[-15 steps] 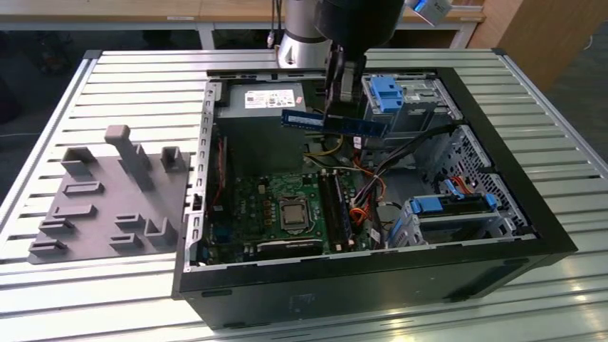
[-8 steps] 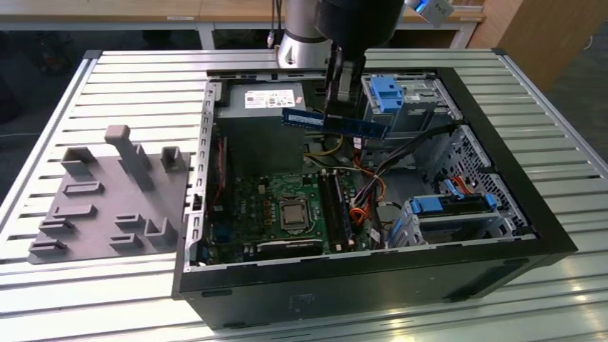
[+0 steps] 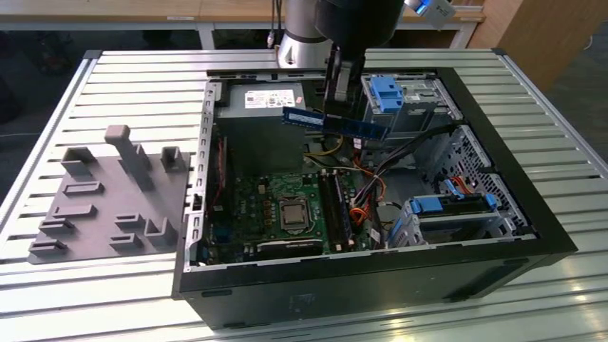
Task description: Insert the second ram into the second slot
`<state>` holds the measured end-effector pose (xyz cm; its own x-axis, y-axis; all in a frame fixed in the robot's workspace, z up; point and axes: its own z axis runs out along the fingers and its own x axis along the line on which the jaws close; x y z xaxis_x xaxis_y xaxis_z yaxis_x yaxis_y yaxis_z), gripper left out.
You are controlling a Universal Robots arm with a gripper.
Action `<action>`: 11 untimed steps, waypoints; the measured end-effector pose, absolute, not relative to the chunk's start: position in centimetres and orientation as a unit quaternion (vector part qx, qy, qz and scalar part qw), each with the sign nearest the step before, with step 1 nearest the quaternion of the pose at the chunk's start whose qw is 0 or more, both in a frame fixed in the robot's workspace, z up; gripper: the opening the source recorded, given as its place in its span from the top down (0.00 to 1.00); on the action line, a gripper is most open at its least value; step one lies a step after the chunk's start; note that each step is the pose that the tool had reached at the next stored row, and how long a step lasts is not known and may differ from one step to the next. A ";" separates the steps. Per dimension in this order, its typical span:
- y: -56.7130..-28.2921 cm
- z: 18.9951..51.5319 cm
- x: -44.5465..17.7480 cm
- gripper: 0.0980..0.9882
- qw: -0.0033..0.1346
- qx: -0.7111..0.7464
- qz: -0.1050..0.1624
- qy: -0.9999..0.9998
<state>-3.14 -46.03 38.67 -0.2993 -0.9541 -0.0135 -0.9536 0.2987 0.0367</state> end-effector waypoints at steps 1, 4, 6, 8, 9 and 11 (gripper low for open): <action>-46.0 38.7 -3.1 0.96 0.005 0.590 -0.019 -0.808; -46.0 38.7 -3.1 0.96 0.005 0.583 -0.019 -0.812; -46.0 38.7 -3.1 0.96 0.005 0.578 -0.019 -0.816; -46.0 38.7 -3.1 0.96 0.005 0.574 -0.019 -0.819; -46.0 38.7 -3.1 0.96 0.005 0.571 -0.019 -0.821; -46.0 38.7 -3.1 0.96 0.005 0.567 -0.019 -0.824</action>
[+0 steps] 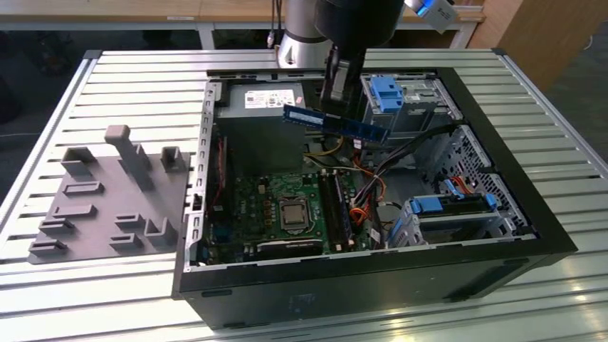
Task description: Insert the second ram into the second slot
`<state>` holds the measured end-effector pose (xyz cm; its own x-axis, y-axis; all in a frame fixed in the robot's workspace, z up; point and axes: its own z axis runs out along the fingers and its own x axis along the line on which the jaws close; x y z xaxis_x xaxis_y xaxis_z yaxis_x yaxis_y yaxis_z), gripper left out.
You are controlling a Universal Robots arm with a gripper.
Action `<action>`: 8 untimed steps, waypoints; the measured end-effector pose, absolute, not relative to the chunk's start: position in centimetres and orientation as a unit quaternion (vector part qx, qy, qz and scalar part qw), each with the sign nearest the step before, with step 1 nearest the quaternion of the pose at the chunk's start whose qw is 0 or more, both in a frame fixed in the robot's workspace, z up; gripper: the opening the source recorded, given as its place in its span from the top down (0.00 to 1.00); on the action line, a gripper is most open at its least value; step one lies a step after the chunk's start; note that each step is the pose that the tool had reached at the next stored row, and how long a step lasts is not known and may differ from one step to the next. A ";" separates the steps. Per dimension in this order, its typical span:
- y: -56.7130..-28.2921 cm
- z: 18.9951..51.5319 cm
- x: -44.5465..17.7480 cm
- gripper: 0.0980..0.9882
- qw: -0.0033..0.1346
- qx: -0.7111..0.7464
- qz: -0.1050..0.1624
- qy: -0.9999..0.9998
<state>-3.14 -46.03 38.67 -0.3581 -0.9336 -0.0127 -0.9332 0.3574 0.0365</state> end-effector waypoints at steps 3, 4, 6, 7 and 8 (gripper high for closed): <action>-46.0 38.7 -3.1 0.96 0.005 0.559 -0.019 -0.829; -46.0 38.7 -3.1 0.96 0.005 0.557 -0.019 -0.831; -46.0 38.7 -3.1 0.96 0.005 0.552 -0.018 -0.834; -46.0 38.7 -3.1 0.96 0.005 0.549 -0.018 -0.836; -46.0 38.7 -3.1 0.96 0.005 0.547 -0.018 -0.837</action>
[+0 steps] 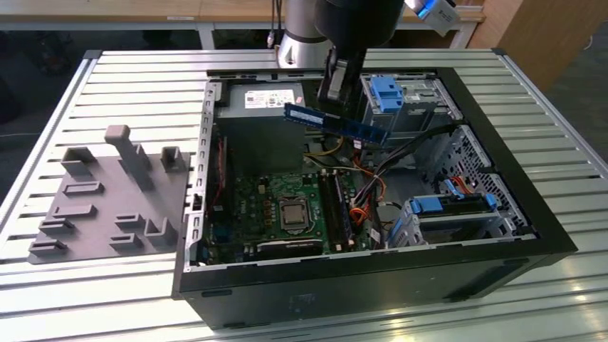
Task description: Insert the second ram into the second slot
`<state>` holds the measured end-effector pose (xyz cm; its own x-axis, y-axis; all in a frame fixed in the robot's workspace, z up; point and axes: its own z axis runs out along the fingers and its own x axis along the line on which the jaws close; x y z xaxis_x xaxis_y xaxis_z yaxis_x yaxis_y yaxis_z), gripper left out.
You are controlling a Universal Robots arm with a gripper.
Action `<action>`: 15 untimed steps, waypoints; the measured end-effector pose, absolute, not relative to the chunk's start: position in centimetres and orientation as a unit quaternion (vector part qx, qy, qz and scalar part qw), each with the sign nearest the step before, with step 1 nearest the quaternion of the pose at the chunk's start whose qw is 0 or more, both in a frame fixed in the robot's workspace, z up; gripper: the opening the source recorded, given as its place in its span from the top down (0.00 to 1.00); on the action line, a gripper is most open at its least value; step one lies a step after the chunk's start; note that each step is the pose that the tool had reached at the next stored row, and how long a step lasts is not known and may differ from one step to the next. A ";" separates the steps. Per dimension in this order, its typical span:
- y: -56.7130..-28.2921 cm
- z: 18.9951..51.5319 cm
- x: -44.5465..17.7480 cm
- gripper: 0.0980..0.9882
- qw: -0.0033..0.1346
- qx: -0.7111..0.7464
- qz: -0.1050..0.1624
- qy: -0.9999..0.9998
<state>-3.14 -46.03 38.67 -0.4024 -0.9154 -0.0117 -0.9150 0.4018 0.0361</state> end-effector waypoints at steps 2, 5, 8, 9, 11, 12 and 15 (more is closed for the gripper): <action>-46.0 38.7 -3.1 0.96 0.005 0.541 -0.018 -0.841; -46.0 38.7 -3.1 0.96 0.005 0.534 -0.018 -0.845; -46.0 38.7 -3.1 0.96 0.005 0.526 -0.018 -0.850; -46.0 38.7 -3.1 0.96 0.005 0.524 -0.018 -0.852; -46.0 38.7 -3.1 0.96 0.005 0.518 -0.018 -0.855; -46.0 38.7 -3.1 0.96 0.005 0.516 -0.018 -0.857; -46.0 38.7 -3.1 0.96 0.004 0.508 -0.018 -0.861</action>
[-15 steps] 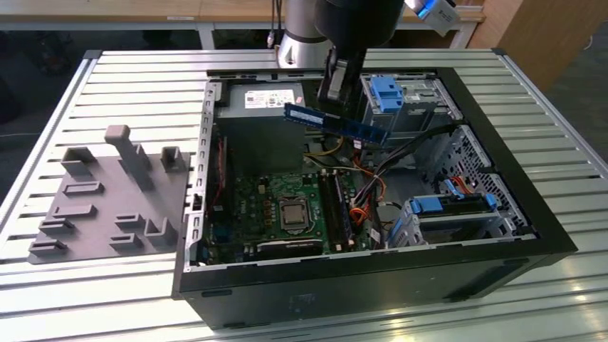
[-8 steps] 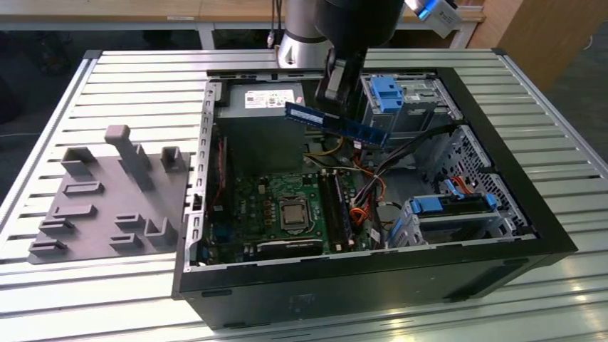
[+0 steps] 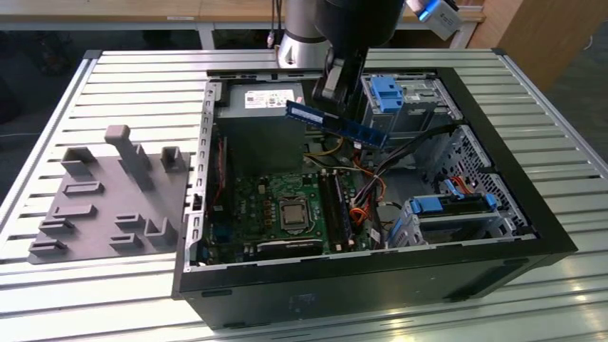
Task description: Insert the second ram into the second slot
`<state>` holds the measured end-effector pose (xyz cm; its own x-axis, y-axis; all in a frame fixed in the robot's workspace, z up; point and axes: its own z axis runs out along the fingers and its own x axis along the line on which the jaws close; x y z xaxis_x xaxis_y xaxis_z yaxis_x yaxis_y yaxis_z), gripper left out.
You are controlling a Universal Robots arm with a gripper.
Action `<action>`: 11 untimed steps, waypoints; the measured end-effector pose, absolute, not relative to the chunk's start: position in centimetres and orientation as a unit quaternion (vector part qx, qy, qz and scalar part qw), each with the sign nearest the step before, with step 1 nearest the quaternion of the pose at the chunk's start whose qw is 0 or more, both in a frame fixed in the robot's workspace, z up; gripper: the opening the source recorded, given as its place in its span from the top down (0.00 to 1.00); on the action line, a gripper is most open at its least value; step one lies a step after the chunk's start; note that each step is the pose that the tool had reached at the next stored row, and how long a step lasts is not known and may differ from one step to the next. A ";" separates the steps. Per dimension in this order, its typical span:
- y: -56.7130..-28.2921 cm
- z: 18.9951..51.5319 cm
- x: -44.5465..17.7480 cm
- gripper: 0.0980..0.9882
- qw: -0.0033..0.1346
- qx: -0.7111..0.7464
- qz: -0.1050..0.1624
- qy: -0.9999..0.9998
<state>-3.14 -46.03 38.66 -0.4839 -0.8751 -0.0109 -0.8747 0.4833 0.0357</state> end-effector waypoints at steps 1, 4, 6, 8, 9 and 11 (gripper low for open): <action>-46.0 38.7 -3.1 0.96 0.004 0.505 -0.018 -0.863; -46.0 38.7 -3.1 0.96 0.004 0.497 -0.018 -0.867; -46.0 38.7 -3.1 0.96 0.004 0.492 -0.018 -0.870; -46.0 38.7 -3.1 0.96 0.004 0.487 -0.018 -0.873; -46.0 38.7 -3.1 0.96 0.004 0.484 -0.018 -0.875; -46.0 38.7 -3.1 0.96 0.004 0.479 -0.018 -0.878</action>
